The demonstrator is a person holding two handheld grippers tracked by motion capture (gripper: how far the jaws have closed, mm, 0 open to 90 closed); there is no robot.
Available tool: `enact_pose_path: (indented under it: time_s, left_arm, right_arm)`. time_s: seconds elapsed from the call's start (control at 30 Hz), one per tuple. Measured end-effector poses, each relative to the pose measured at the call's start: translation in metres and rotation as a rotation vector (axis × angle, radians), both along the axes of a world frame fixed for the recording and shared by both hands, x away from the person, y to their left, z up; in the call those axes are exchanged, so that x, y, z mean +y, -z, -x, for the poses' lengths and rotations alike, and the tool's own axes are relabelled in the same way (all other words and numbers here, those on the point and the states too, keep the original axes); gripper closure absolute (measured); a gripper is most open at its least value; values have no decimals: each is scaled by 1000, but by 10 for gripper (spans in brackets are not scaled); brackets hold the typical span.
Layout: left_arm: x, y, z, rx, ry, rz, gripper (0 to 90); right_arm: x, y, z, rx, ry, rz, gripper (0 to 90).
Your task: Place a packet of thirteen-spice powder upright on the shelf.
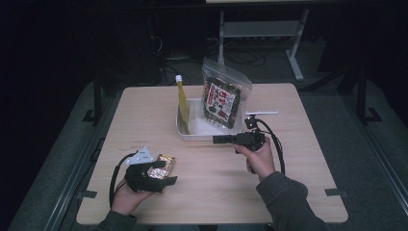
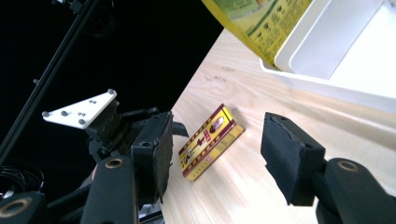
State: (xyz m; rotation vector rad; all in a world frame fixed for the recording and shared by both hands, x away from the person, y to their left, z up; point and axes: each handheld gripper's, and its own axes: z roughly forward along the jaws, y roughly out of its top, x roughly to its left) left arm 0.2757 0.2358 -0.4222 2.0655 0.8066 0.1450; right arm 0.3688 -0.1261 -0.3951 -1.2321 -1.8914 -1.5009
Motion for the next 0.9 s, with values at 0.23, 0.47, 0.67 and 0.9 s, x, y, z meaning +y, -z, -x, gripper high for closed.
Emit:
enact_pose_path:
  time_s: [0.23,0.47,0.67,0.9]
  left_arm:
    - [5,2,1,-5,-35,-11,191]
    - [9,5,3,-10,-67,-30,184]
    - [14,6,4,-18,-96,-48,180]
    - [18,10,3,-13,-127,-68,174]
  right_arm:
    - [-1,10,8,15,-16,-3,422]
    - [-3,16,13,23,-20,-5,415]
    - [-5,20,17,31,-24,-6,411]
    - [-5,26,22,45,-33,-4,410]
